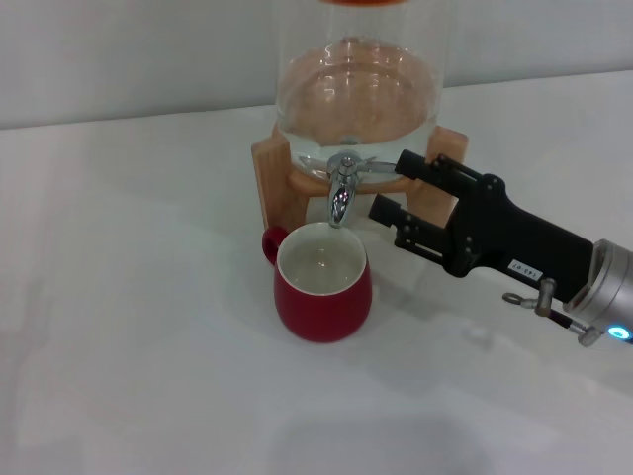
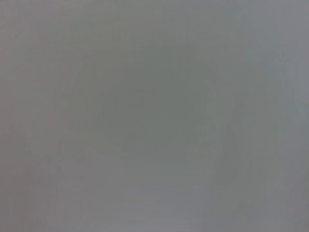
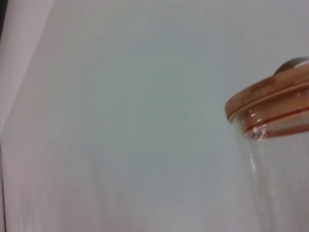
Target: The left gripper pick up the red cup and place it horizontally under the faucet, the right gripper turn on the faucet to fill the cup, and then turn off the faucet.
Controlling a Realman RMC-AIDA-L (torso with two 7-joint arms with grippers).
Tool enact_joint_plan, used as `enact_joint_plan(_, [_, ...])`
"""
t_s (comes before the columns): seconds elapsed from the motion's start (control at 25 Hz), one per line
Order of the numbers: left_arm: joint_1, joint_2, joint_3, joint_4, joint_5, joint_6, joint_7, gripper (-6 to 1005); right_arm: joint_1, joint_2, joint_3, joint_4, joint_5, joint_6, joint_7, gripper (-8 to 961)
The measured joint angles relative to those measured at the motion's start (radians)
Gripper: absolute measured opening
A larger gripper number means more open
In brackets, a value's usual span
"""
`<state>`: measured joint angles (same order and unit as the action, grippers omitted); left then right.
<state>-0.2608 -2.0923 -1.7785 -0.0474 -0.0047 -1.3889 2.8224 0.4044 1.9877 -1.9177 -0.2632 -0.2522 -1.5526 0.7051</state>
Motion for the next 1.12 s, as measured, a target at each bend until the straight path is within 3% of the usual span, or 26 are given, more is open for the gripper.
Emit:
enact_joint_plan(0.24, [-0.001,0.0,-0.002,-0.006,0.0,0.001,0.0,828,0.001,-0.008,0.059,0.001,-0.001,-0.003,0.001,719])
enact_joint_plan(0.6, [-0.001,0.002,-0.01,-0.004,-0.02,0.001,0.001,828,0.001,-0.027,0.237,0.002,-0.005,0.02,-0.004,719])
enact_joint_plan(0.88, [0.0,0.005,-0.011,0.0,-0.069,0.002,0.002,827,0.004,-0.02,0.361,0.002,-0.003,0.111,-0.026,718])
enact_joint_plan(1.12, [-0.001,0.007,-0.011,-0.008,-0.118,0.024,0.003,827,0.02,-0.002,0.501,-0.009,0.0,0.191,-0.099,718])
